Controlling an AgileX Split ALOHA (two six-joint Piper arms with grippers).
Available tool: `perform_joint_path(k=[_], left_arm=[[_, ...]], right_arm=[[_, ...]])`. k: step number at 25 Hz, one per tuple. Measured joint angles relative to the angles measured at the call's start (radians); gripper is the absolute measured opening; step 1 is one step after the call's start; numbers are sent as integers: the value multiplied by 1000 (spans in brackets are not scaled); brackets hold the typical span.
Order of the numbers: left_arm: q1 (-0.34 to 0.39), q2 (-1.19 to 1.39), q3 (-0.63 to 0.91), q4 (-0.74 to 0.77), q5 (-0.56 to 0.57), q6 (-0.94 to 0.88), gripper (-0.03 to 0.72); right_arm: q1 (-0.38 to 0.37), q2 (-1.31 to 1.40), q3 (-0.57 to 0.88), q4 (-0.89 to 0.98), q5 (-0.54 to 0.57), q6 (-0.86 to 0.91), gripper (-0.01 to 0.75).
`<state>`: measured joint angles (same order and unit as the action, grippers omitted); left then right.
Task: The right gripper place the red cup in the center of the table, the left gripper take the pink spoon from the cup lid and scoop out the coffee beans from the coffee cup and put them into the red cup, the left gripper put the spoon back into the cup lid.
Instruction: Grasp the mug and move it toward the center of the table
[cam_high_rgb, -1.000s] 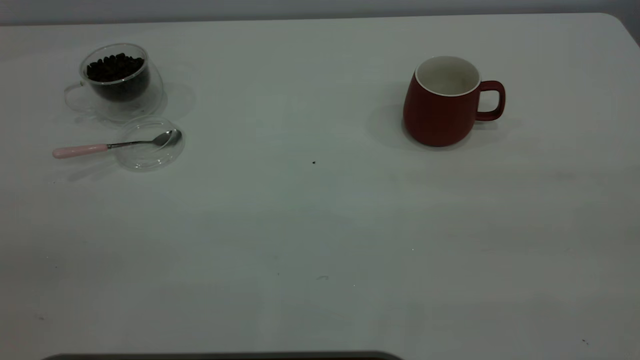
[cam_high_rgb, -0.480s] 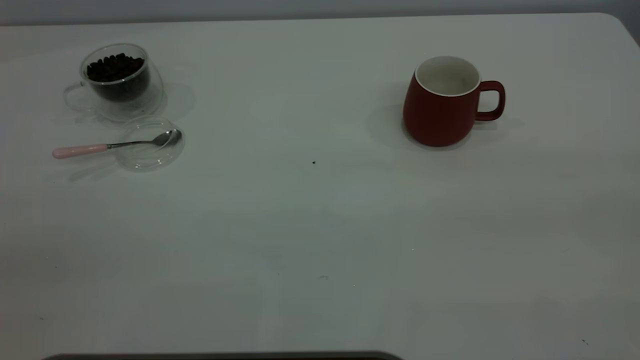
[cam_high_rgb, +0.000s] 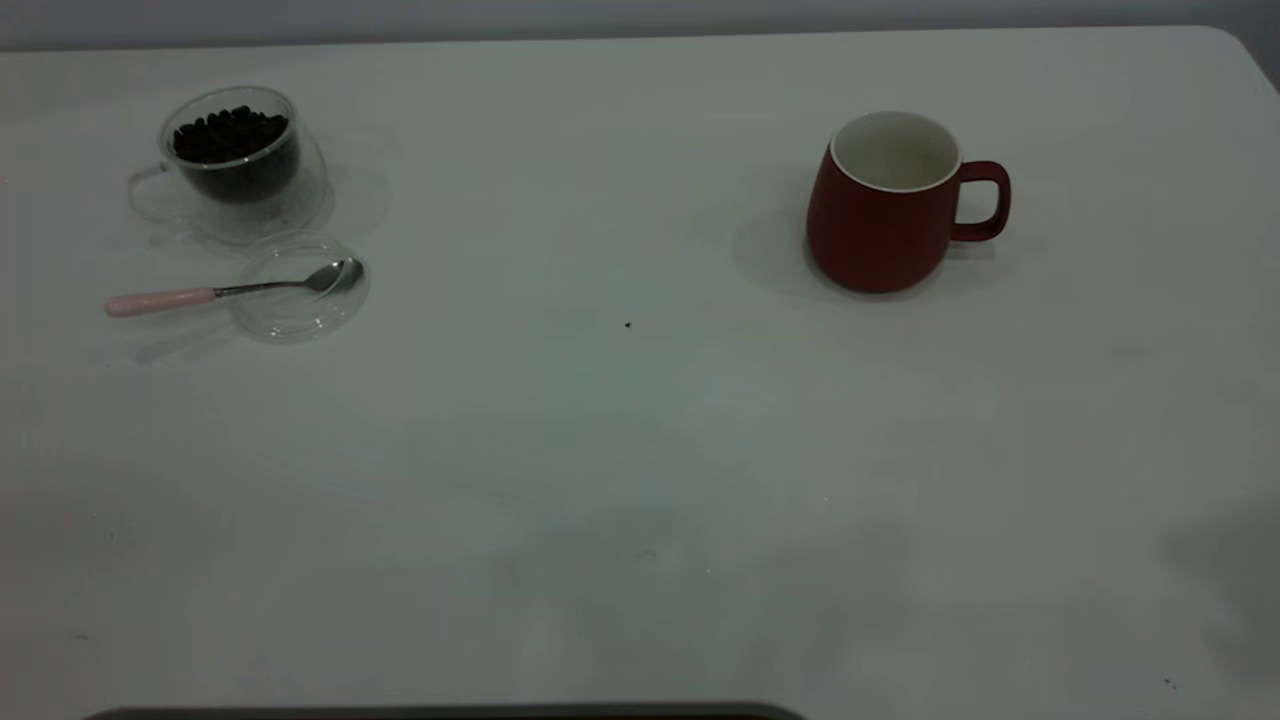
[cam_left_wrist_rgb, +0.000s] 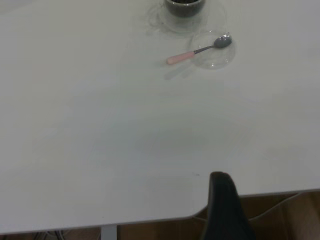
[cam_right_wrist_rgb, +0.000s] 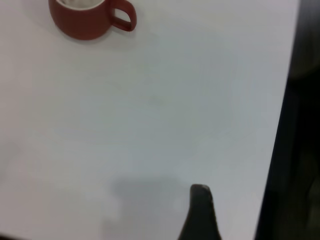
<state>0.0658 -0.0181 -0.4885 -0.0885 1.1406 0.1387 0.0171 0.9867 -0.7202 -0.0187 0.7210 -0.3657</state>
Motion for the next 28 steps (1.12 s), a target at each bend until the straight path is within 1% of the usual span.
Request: perform_joint_path(k=[2, 4, 6, 8, 13, 18, 22, 28], left_arm=[[0, 0, 0, 0, 0, -1, 525], [0, 0, 0, 0, 0, -1, 525], [0, 0, 0, 0, 0, -1, 525], [0, 0, 0, 0, 0, -1, 525], [0, 0, 0, 0, 0, -2, 525], [0, 0, 0, 0, 0, -2, 525], [0, 0, 0, 0, 0, -2, 525], [0, 0, 0, 0, 0, -2, 525]], right_arm=[[0, 125, -4, 19, -120, -91, 641], [0, 247, -18, 33, -199, -161, 636], [0, 373, -45, 50, -262, -214, 629], [0, 484, -87, 61, -294, -278, 625], [0, 734, -226, 80, -319, -414, 617], [8, 895, -342, 81, -345, -567, 609], [45, 997, -422, 81, -374, -663, 603], [104, 1137, -519, 75, -389, -727, 596]])
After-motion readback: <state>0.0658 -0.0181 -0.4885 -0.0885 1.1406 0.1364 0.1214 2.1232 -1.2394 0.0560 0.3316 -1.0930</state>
